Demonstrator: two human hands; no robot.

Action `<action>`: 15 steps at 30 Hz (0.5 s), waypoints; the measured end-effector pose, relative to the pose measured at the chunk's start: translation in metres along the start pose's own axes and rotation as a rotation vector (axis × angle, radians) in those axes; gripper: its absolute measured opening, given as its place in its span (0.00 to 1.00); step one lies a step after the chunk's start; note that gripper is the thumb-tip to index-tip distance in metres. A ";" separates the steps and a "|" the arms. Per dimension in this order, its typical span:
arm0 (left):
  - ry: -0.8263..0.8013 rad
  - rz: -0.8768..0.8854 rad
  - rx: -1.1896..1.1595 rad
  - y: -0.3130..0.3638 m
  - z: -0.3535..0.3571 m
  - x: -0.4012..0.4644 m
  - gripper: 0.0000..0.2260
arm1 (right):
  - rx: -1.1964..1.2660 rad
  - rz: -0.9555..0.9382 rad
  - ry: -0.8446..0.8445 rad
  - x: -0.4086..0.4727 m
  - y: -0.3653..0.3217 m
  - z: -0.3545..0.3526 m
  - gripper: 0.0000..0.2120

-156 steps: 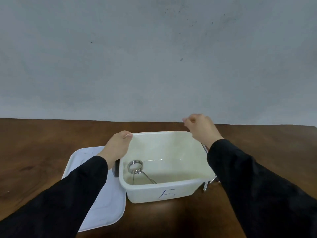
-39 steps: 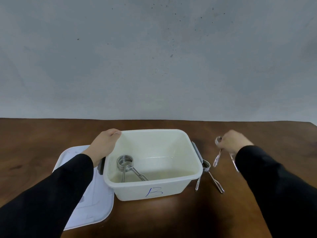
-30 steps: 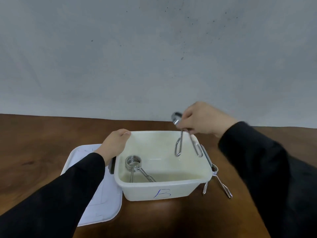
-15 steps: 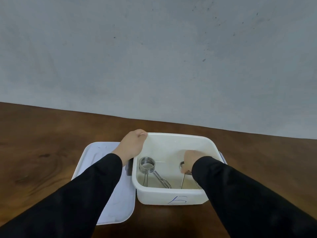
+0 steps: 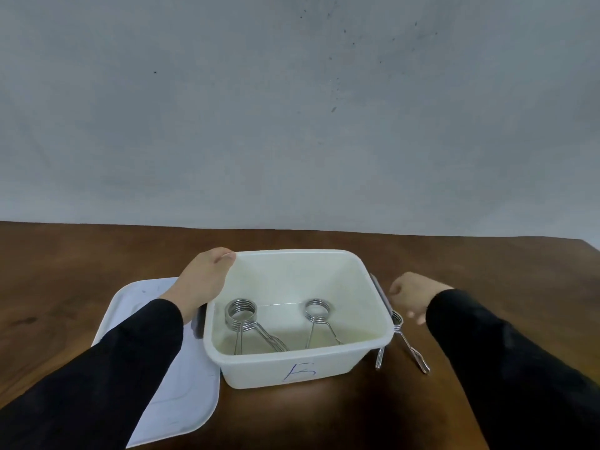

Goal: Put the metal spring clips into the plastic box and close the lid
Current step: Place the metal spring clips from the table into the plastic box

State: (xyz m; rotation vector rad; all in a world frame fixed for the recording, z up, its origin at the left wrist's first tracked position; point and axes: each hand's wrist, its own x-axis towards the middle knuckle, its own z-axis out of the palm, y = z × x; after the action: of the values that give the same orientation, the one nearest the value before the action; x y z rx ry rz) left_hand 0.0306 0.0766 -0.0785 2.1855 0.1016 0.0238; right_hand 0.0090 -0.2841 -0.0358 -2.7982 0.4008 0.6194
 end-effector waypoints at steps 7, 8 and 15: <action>0.006 -0.005 0.009 0.000 0.002 0.001 0.15 | -0.027 0.076 -0.002 0.017 0.007 0.048 0.10; 0.006 -0.007 0.005 0.000 0.002 0.001 0.15 | -0.037 0.072 0.022 0.017 0.008 0.052 0.09; 0.000 -0.010 -0.009 0.002 0.002 -0.002 0.14 | 0.047 0.110 0.292 0.025 0.039 0.010 0.15</action>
State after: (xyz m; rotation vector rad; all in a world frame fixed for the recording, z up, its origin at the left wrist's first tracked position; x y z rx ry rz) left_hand 0.0291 0.0739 -0.0778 2.1761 0.1121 0.0193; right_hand 0.0150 -0.3229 -0.0627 -2.8405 0.6198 0.2166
